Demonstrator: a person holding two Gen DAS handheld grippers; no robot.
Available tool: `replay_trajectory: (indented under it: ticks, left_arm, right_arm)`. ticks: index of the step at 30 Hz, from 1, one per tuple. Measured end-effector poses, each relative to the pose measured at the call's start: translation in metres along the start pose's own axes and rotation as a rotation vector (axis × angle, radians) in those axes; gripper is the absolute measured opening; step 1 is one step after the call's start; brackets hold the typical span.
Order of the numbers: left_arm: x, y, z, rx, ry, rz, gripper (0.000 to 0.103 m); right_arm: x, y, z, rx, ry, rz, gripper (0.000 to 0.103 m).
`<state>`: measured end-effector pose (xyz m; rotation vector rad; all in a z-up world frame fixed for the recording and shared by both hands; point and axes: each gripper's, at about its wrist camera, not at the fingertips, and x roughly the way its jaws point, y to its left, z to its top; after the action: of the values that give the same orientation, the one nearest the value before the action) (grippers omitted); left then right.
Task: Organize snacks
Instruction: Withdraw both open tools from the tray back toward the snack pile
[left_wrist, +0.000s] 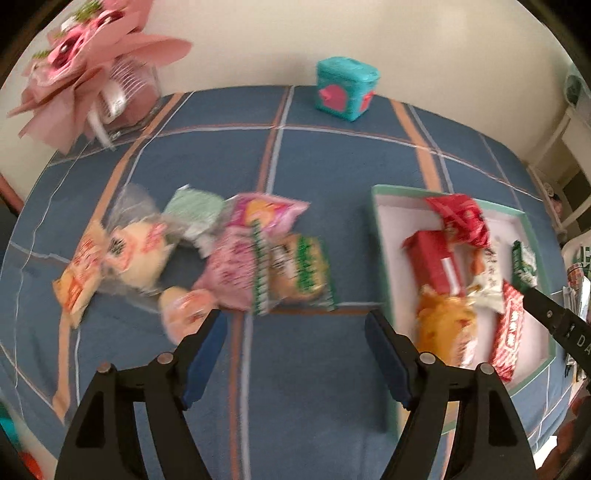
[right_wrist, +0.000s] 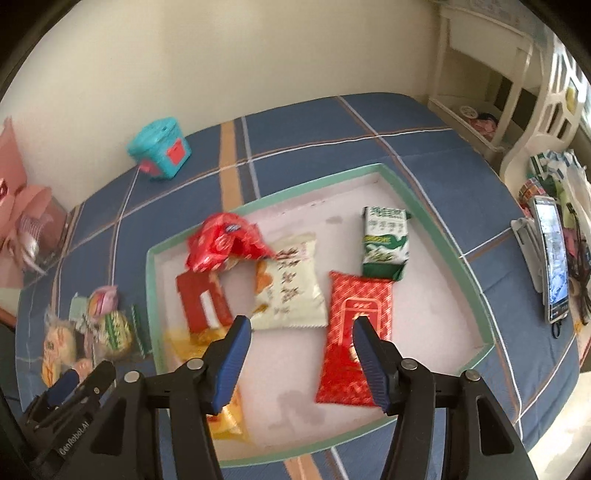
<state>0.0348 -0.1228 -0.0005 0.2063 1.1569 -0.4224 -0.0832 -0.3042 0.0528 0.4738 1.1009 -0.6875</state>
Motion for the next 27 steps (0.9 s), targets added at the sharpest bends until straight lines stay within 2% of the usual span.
replay_trajectory:
  ticks: [4, 12, 15, 19, 23, 27]
  left_arm:
    - [-0.005, 0.016, -0.003, -0.021, -0.008, 0.004, 0.078]
    - [-0.015, 0.029, -0.004, -0.038, -0.038, -0.025, 0.082]
    - [-0.017, 0.03, -0.005, -0.028, -0.039, -0.024, 0.09]
    - [-0.019, 0.03, -0.004, -0.026, -0.046, -0.033, 0.09]
    - [-0.019, 0.032, -0.003, -0.024, -0.052, -0.024, 0.091]
    - [-0.017, 0.039, -0.002, -0.041, -0.052, -0.02, 0.092]
  right_arm:
    - [-0.003, 0.015, -0.012, -0.032, 0.003, 0.001, 0.065]
    - [-0.005, 0.026, -0.025, -0.056, 0.0, -0.027, 0.081]
    - [-0.005, 0.029, -0.026, -0.068, -0.003, -0.024, 0.088]
    - [-0.004, 0.035, -0.027, -0.083, -0.011, -0.023, 0.092]
    - [-0.003, 0.042, -0.028, -0.11, -0.013, -0.019, 0.101]
    - [-0.001, 0.046, -0.029, -0.123, -0.008, -0.02, 0.103]
